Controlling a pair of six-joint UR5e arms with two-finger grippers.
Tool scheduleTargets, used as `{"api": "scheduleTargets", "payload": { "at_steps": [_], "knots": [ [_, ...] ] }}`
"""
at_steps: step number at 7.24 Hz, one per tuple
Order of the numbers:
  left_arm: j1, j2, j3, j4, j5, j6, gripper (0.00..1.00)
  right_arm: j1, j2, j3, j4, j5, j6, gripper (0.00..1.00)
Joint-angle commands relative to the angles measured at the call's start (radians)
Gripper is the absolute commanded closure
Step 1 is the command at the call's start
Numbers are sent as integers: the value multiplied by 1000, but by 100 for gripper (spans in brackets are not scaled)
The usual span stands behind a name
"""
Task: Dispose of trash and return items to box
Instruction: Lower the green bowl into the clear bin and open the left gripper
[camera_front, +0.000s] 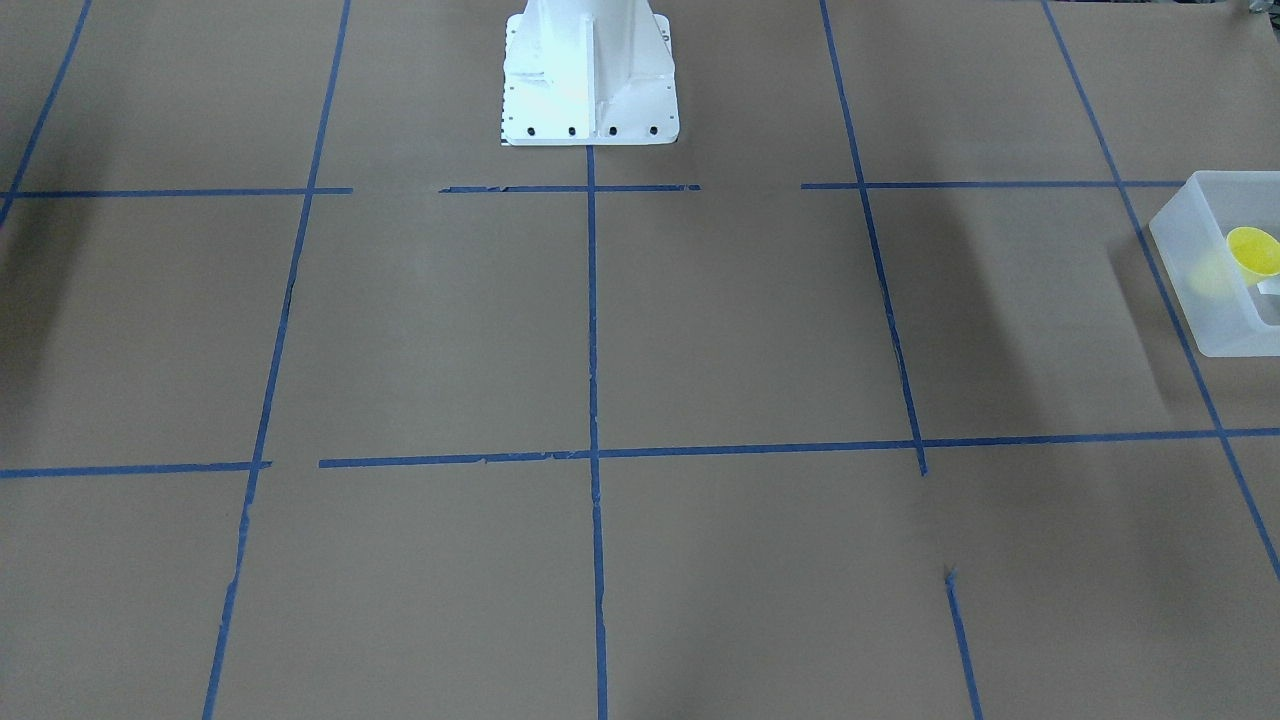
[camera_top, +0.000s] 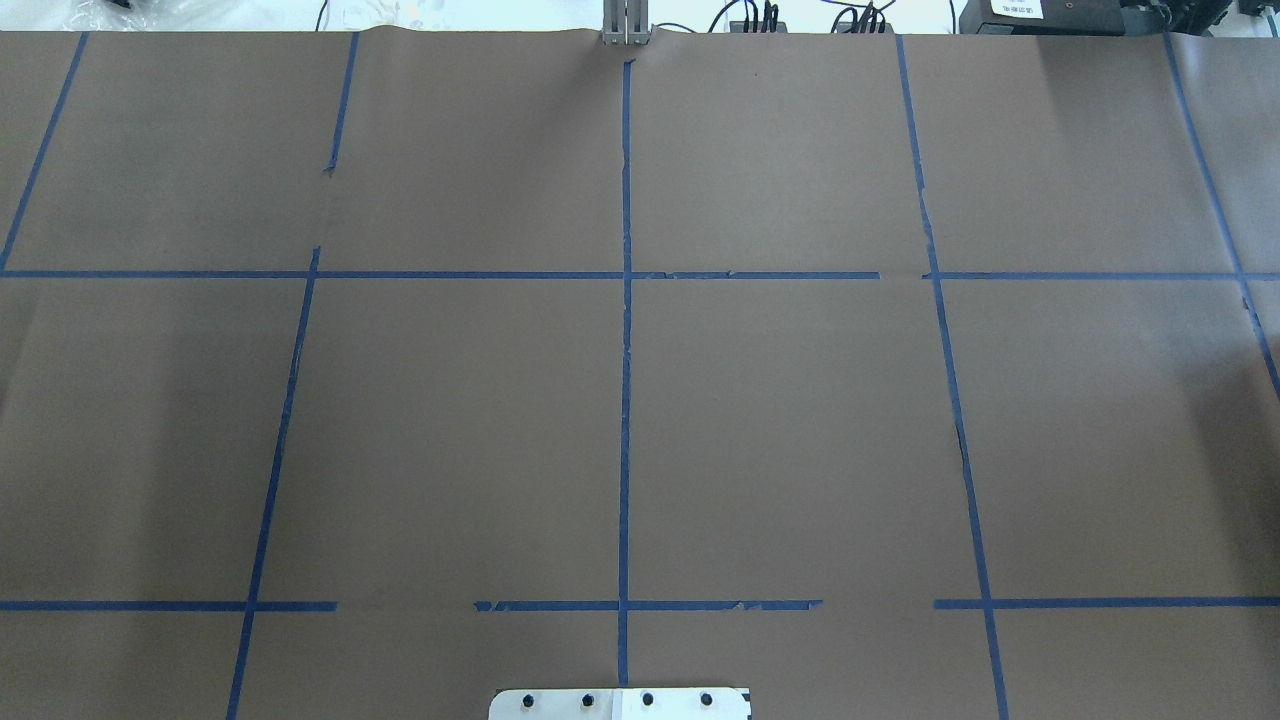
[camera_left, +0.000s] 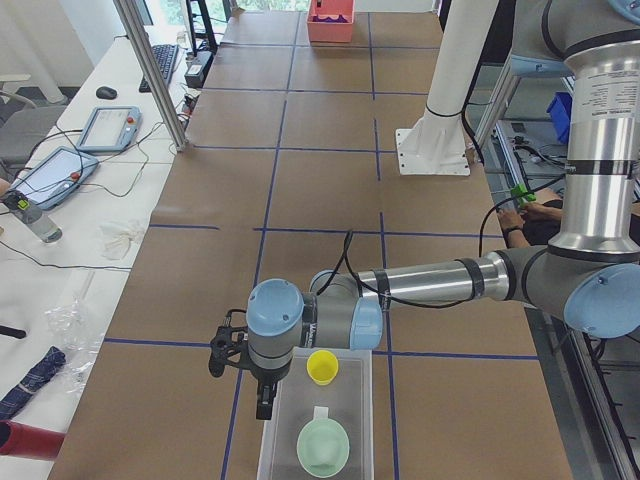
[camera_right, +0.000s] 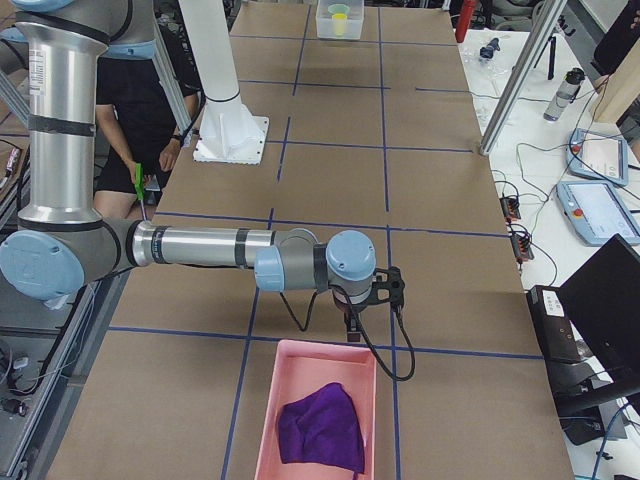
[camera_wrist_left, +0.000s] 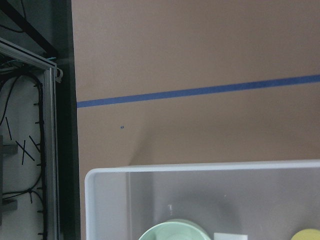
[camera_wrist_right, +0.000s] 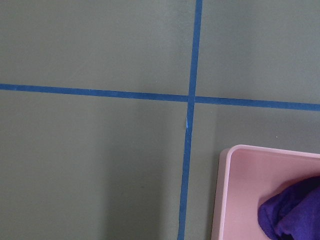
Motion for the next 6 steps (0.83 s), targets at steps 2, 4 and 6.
{"api": "scheduleTargets", "payload": {
  "at_steps": [2, 4, 6],
  "knots": [
    [102, 0, -217, 180, -57, -120, 0, 0, 0, 3, 0, -1, -1, 0],
    [116, 0, -222, 179, -51, -127, 0, 0, 0, 3, 0, -3, -1, 0],
    [116, 4, -212, 178, -50, -126, 0, -1, 2, 2, 0, -7, -1, 0]
  ]
}}
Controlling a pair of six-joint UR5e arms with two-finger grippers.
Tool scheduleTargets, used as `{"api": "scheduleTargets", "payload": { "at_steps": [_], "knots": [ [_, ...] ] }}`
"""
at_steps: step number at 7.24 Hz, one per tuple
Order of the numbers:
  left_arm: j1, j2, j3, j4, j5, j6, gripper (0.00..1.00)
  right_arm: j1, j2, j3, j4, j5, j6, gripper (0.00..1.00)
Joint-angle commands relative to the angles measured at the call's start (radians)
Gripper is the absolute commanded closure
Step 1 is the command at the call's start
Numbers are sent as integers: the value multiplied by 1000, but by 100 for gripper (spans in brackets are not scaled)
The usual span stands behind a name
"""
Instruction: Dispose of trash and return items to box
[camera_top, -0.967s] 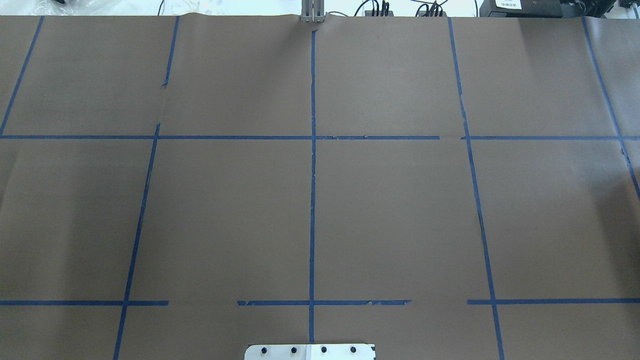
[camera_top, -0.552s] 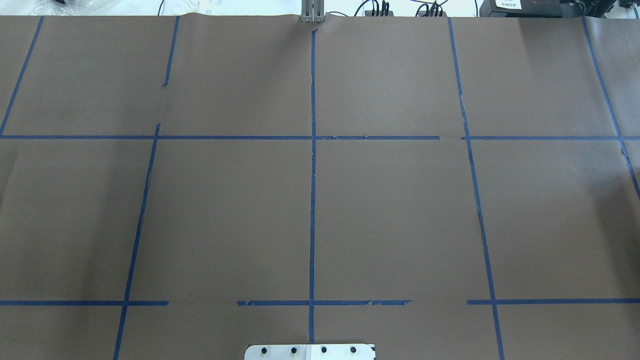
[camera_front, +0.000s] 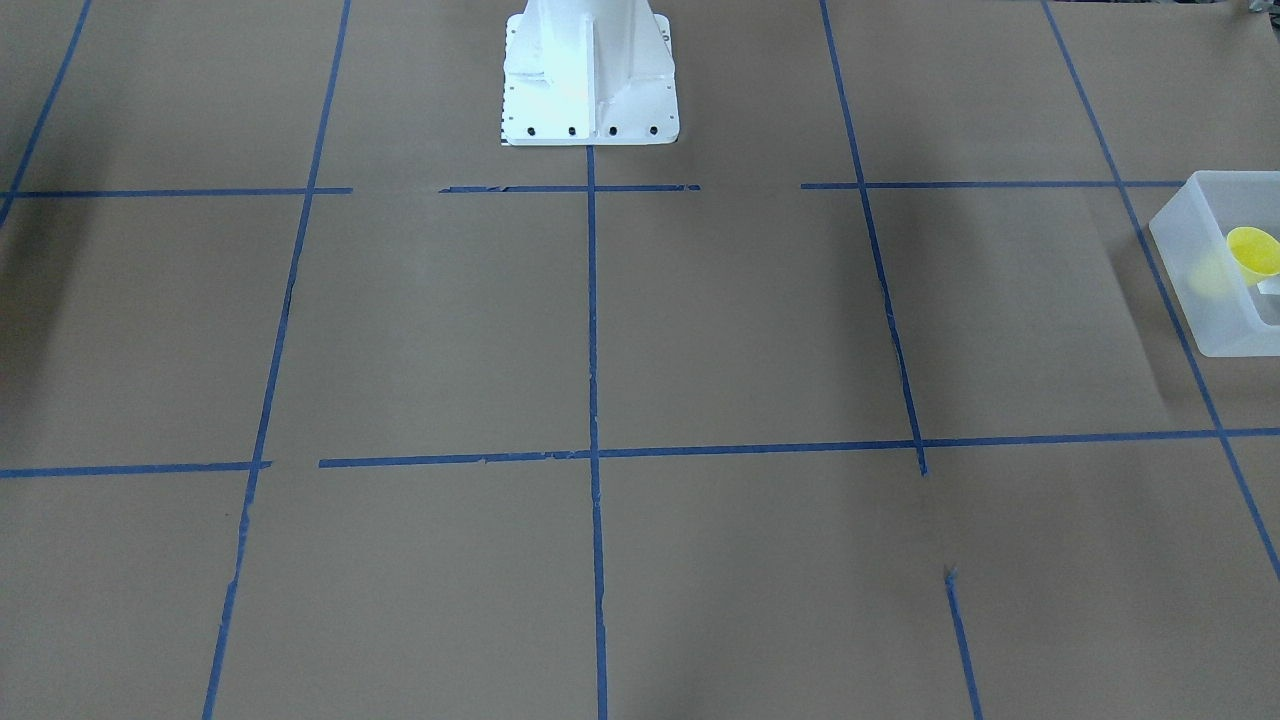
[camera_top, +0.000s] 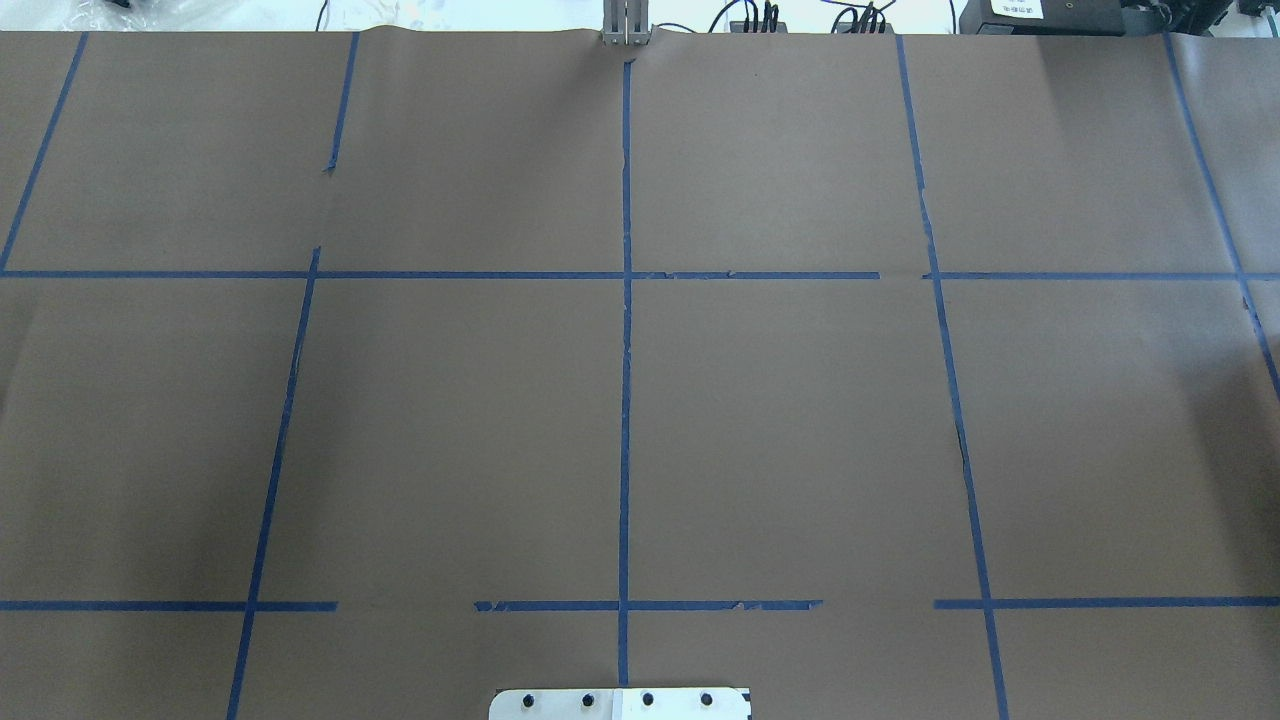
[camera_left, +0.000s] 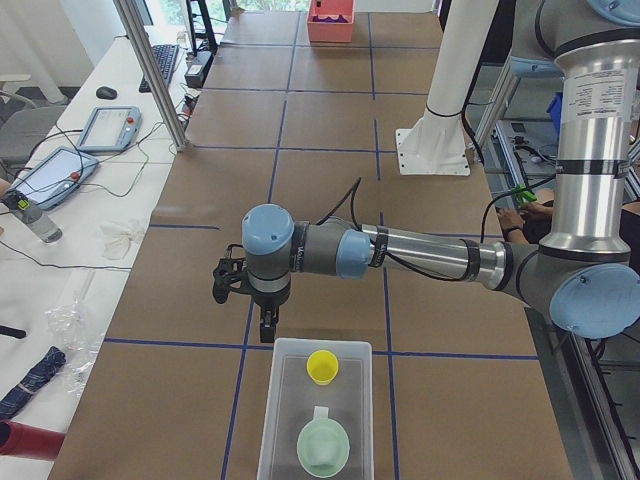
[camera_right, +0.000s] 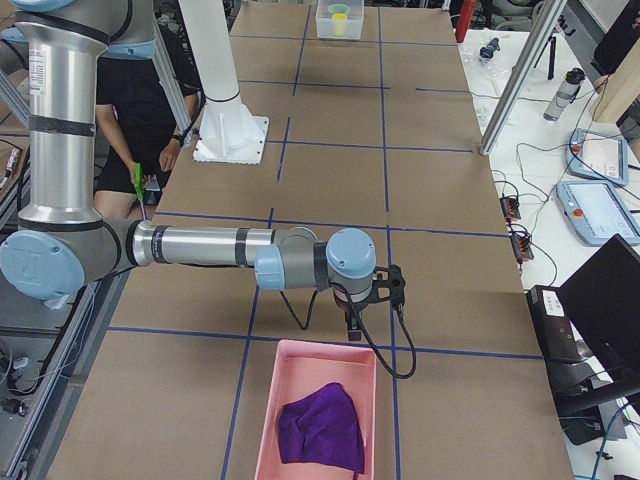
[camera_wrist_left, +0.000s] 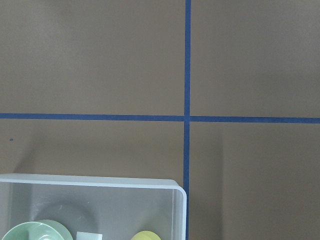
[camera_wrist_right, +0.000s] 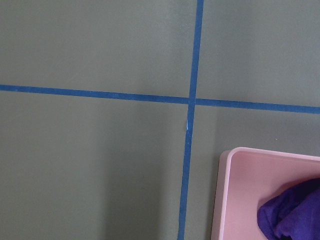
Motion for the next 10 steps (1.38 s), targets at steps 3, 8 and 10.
{"api": "scheduleTargets", "payload": {
  "at_steps": [3, 8, 10],
  "knots": [
    [1, 6, 22, -5, -7, 6, 0, -1, 0, -3, 0, -4, -2, 0],
    [1, 6, 26, -7, -7, 8, 0, 1, -9, -6, 1, -8, 137, 0],
    [1, -2, 29, -7, -7, 8, 0, 1, -4, -3, 2, -16, 160, 0]
  ]
}}
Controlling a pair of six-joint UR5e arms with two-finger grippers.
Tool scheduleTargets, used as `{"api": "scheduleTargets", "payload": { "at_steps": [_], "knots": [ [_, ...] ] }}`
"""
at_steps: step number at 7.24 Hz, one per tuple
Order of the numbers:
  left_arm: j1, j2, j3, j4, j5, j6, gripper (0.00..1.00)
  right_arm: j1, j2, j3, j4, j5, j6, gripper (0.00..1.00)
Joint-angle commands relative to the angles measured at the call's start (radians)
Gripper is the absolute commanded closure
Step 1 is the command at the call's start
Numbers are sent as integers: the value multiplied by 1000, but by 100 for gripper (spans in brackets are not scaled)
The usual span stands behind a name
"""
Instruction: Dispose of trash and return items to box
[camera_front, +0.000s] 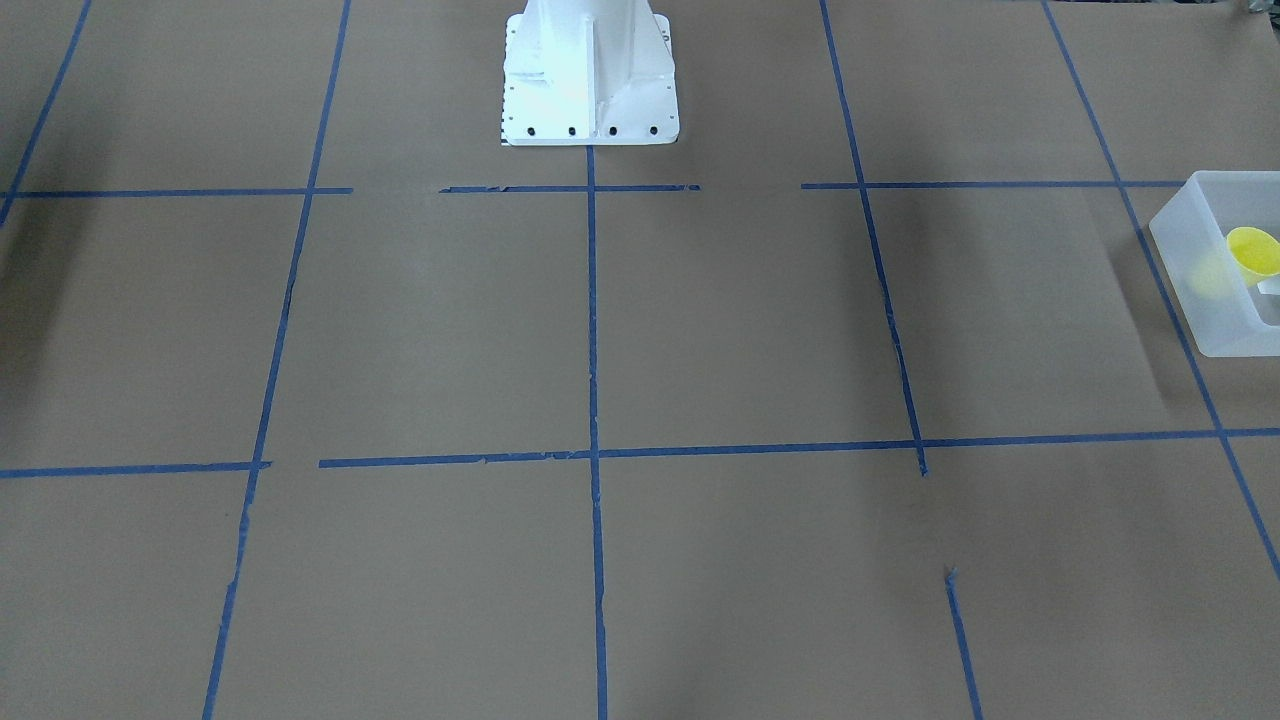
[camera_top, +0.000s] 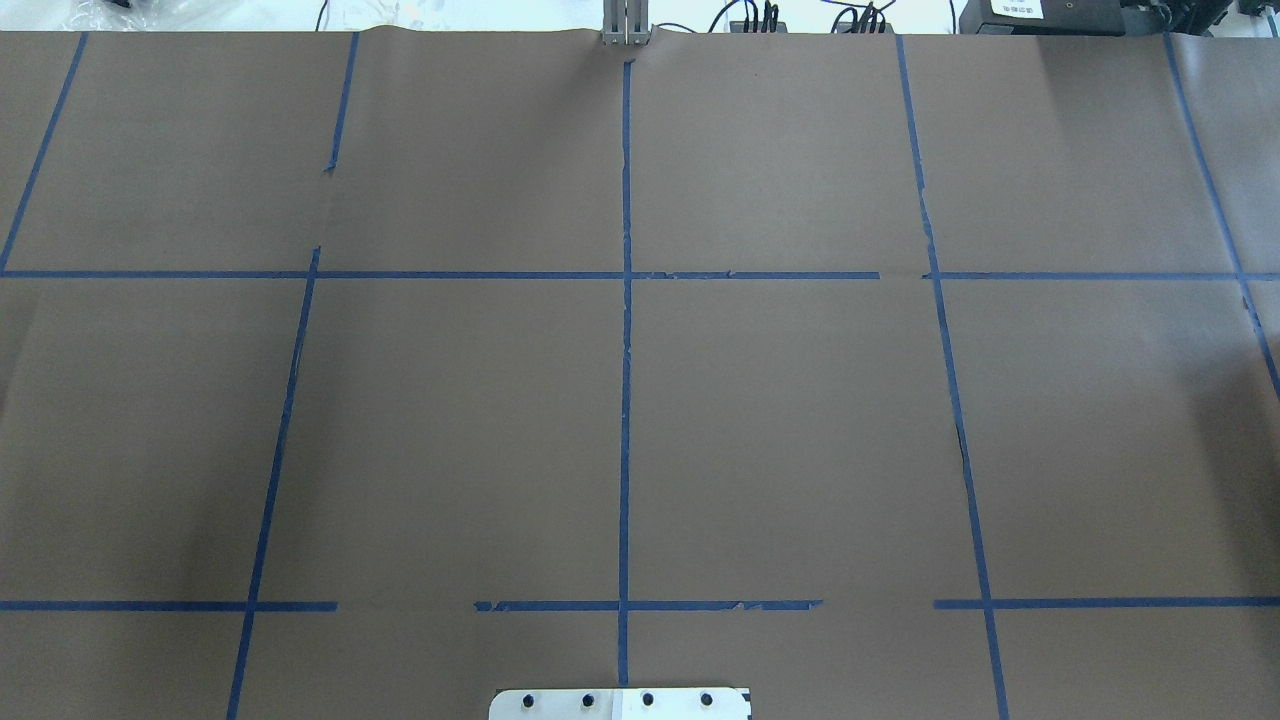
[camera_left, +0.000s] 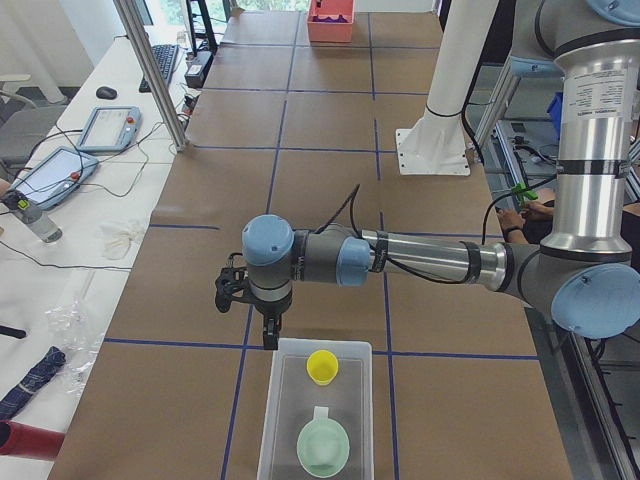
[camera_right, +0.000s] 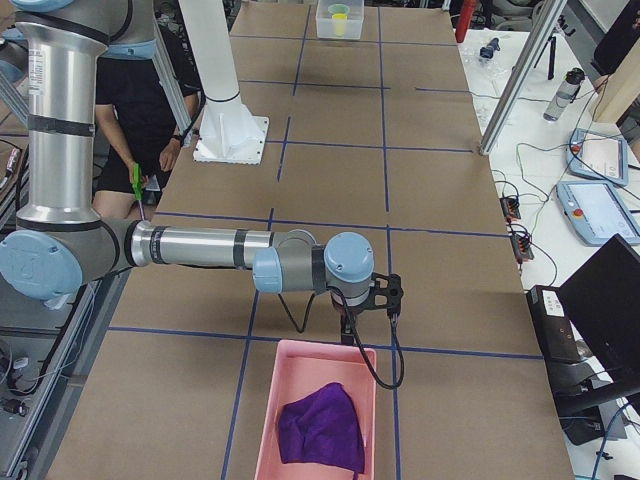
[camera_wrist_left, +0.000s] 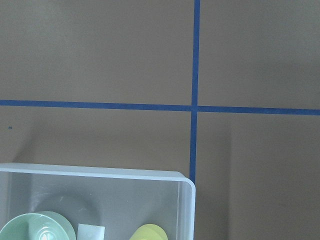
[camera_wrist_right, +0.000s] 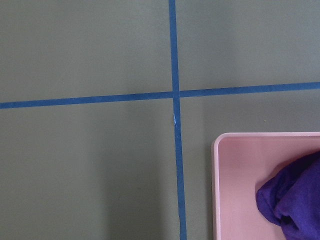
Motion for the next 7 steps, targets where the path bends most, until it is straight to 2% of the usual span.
{"api": "scheduleTargets", "payload": {
  "at_steps": [1, 7],
  "knots": [
    [0, -5, -1, 0, 0, 0, 0, 0, 7, 3, 1, -37, 19, 0],
    [0, -8, -12, 0, -2, 0, 0, -2, 11, 3, 2, -48, 8, 0]
  ]
}}
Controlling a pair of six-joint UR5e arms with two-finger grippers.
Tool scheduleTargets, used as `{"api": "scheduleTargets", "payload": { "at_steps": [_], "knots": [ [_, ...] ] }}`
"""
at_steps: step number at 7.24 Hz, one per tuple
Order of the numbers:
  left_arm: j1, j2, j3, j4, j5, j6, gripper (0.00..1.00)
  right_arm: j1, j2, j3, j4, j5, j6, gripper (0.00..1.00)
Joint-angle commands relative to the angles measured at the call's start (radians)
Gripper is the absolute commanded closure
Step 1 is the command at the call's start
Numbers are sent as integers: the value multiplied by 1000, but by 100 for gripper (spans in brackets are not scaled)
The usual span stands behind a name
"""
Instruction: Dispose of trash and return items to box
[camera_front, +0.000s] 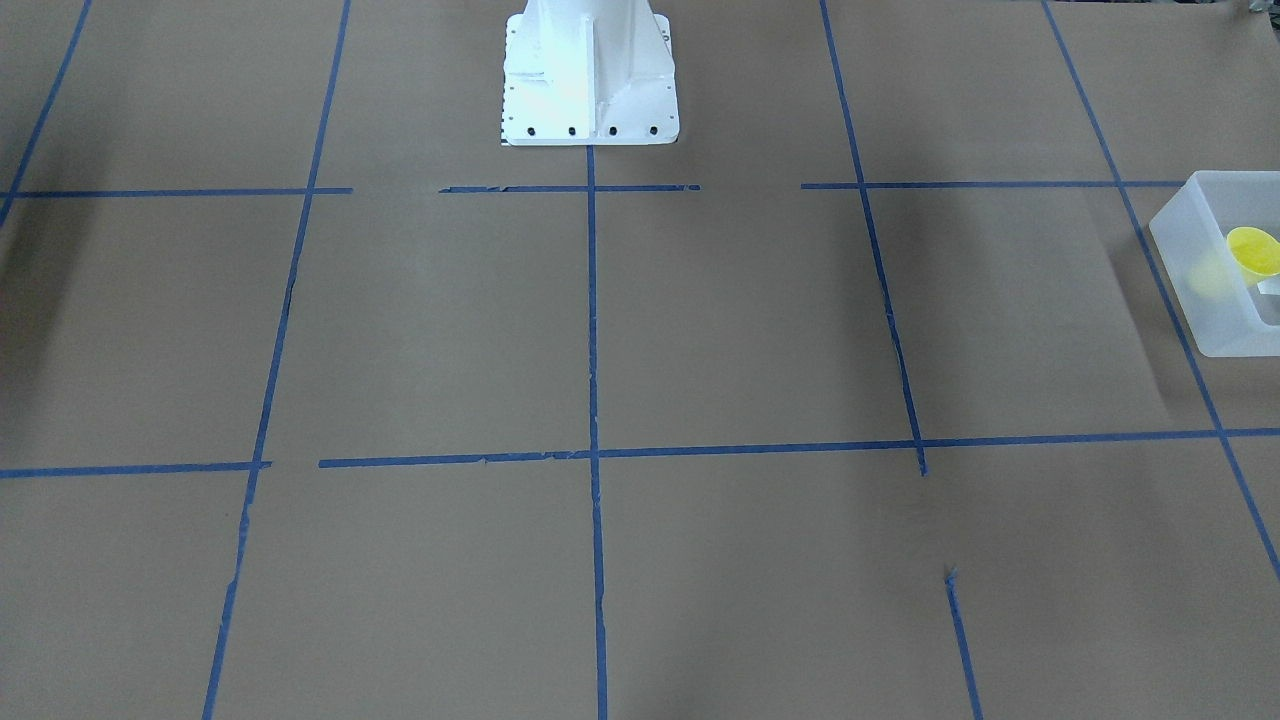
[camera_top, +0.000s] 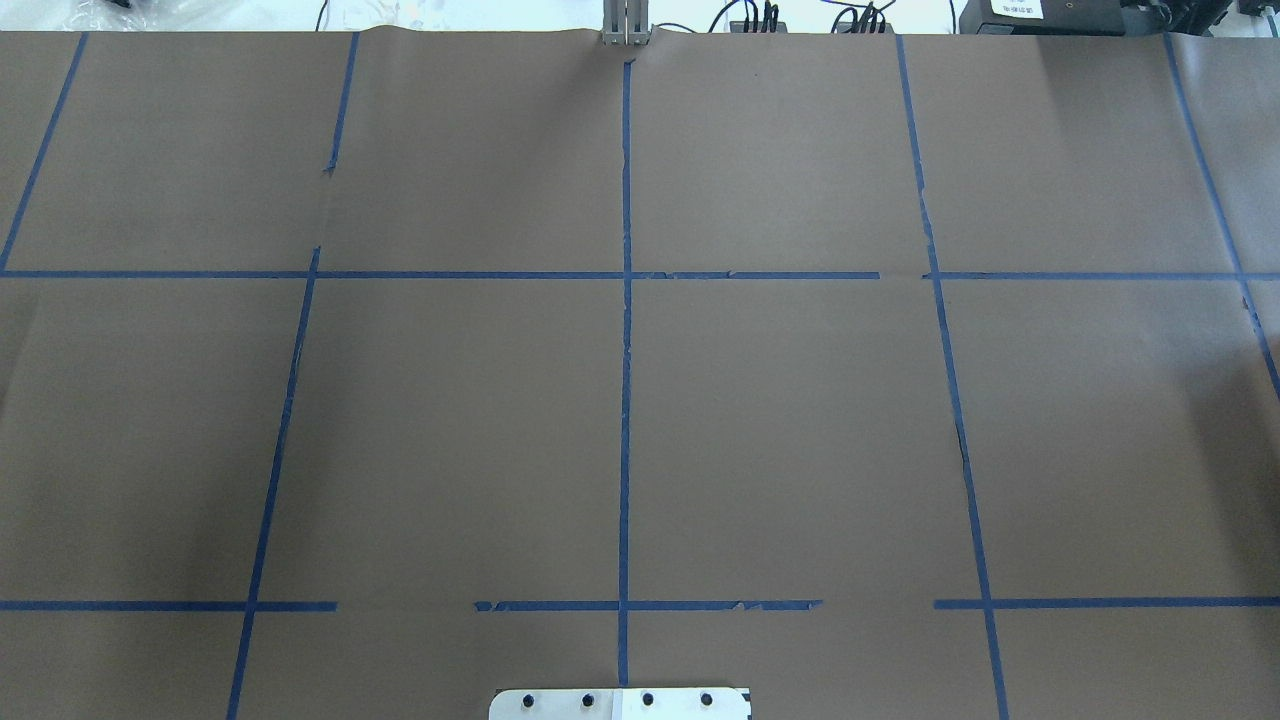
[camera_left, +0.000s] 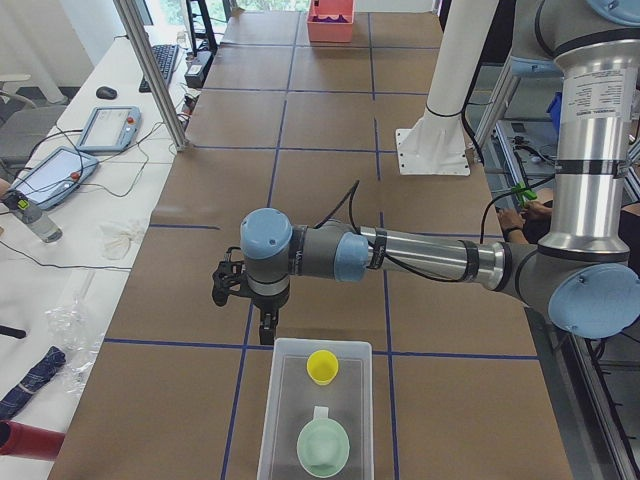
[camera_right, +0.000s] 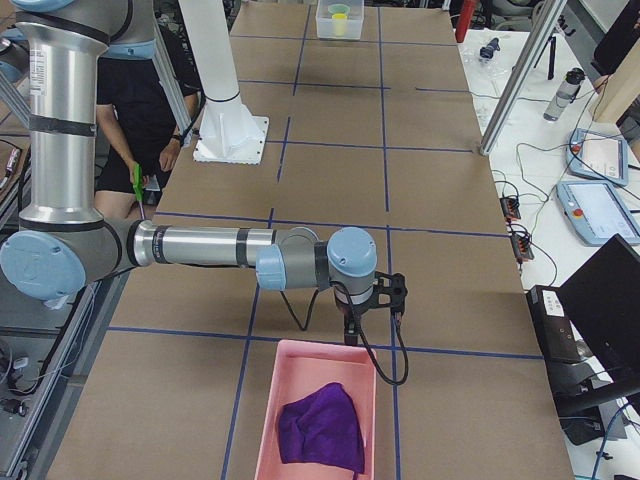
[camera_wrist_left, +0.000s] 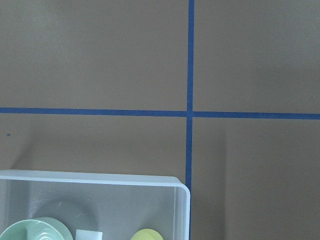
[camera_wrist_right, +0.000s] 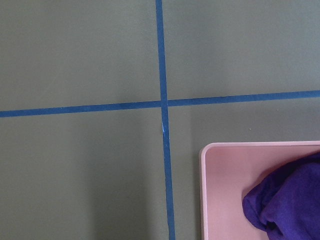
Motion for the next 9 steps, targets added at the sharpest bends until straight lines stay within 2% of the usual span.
{"api": "scheduleTargets", "payload": {
  "at_steps": [1, 9],
  "knots": [
    [0, -2, -1, 0, 0, 0, 0, 0, 0, 1, -1, 0, 0, 0],
    [0, -11, 8, -2, 0, 0, 0, 0, -1, -1, 22, 0, 0, 0]
  ]
}}
